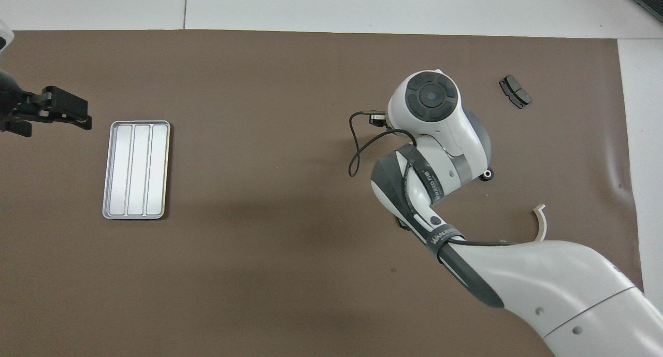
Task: Place bearing gear from tray to pile
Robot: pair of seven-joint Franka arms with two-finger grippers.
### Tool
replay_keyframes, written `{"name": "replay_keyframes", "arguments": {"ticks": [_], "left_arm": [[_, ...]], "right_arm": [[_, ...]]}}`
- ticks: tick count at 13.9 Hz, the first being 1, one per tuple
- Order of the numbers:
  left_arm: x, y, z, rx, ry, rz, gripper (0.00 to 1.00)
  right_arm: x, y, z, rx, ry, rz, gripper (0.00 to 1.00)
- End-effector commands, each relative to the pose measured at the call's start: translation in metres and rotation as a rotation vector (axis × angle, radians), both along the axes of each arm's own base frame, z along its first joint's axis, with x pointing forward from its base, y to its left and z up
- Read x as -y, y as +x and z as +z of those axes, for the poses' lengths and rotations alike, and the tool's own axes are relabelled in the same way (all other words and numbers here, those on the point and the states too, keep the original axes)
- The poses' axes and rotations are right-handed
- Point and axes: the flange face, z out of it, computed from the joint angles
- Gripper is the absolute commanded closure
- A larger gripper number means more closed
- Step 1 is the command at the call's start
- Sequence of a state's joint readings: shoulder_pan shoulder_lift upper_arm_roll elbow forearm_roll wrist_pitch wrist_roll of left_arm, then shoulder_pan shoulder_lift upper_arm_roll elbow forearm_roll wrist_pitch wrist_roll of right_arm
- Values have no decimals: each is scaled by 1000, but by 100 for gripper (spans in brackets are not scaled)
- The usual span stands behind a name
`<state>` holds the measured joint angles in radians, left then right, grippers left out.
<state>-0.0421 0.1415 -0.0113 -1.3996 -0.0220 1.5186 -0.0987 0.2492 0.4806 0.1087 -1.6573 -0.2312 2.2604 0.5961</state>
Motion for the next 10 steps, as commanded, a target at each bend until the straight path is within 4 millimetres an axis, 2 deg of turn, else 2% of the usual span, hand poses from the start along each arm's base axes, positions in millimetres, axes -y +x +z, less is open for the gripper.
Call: {"name": "replay_keyframes", "arguments": {"ticks": [1, 5, 8, 9, 10], "left_arm": [[-3, -6, 1, 14, 8, -2, 0], [-3, -6, 1, 14, 8, -2, 0], [-3, -6, 1, 14, 8, -2, 0], [-3, -6, 1, 14, 8, -2, 0], [-4, -6, 1, 14, 9, 0, 0]], "right_arm": [[60, -15, -29, -6, -5, 67, 100], [129, -2, -42, -34, -24, 102, 100], [169, 3, -49, -51, -32, 109, 100], [179, 5, -50, -53, -33, 113, 98], [186, 6, -50, -52, -35, 117, 82]]}}
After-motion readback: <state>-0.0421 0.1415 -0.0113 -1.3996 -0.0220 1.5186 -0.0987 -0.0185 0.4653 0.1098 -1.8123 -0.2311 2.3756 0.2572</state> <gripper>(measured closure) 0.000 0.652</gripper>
